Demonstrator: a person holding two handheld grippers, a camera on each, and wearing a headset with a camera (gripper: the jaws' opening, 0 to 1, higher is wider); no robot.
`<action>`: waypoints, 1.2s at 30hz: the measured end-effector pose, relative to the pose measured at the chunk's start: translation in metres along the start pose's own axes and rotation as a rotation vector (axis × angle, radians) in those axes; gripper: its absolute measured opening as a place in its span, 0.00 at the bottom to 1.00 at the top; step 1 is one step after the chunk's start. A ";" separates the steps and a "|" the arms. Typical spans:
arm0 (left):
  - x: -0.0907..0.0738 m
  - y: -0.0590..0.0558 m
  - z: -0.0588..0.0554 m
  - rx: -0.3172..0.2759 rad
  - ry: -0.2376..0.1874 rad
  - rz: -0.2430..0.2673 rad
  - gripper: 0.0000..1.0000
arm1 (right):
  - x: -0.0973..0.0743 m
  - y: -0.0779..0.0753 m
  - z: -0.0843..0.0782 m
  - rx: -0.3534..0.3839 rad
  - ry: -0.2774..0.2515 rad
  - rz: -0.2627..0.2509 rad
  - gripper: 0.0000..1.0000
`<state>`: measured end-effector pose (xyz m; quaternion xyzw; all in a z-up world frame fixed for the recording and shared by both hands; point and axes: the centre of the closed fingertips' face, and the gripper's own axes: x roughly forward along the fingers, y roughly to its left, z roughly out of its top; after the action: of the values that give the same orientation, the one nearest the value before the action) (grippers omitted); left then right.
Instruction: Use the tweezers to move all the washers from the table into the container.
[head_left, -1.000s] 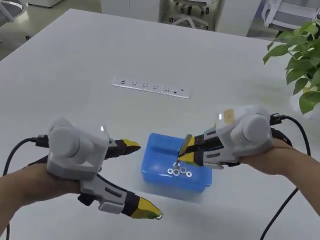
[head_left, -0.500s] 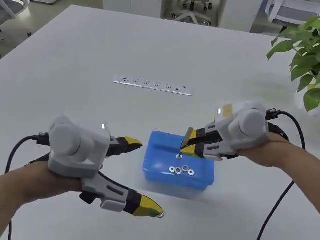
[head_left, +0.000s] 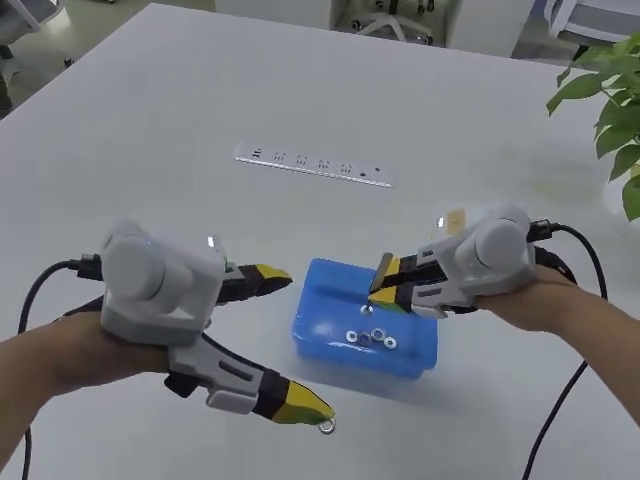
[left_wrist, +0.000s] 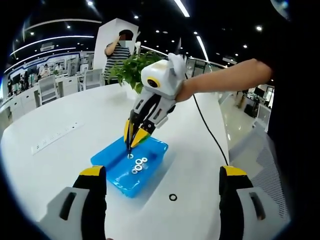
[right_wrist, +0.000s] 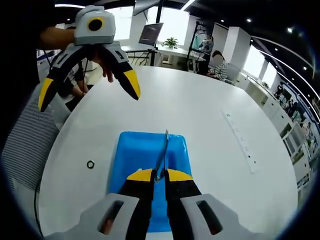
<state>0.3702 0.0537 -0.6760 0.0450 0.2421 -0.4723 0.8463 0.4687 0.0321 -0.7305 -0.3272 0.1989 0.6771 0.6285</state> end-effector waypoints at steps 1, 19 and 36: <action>0.000 0.000 0.000 0.000 0.000 0.000 0.99 | 0.001 0.000 -0.001 0.000 0.001 0.000 0.09; 0.003 0.010 0.003 -0.004 -0.001 -0.003 0.94 | 0.015 0.001 -0.015 0.004 0.029 0.022 0.09; 0.024 0.020 0.020 0.082 -0.002 -0.035 0.61 | 0.020 0.009 -0.024 0.001 0.036 0.032 0.09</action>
<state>0.4046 0.0403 -0.6725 0.0747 0.2223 -0.4967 0.8357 0.4646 0.0289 -0.7624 -0.3358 0.2156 0.6811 0.6139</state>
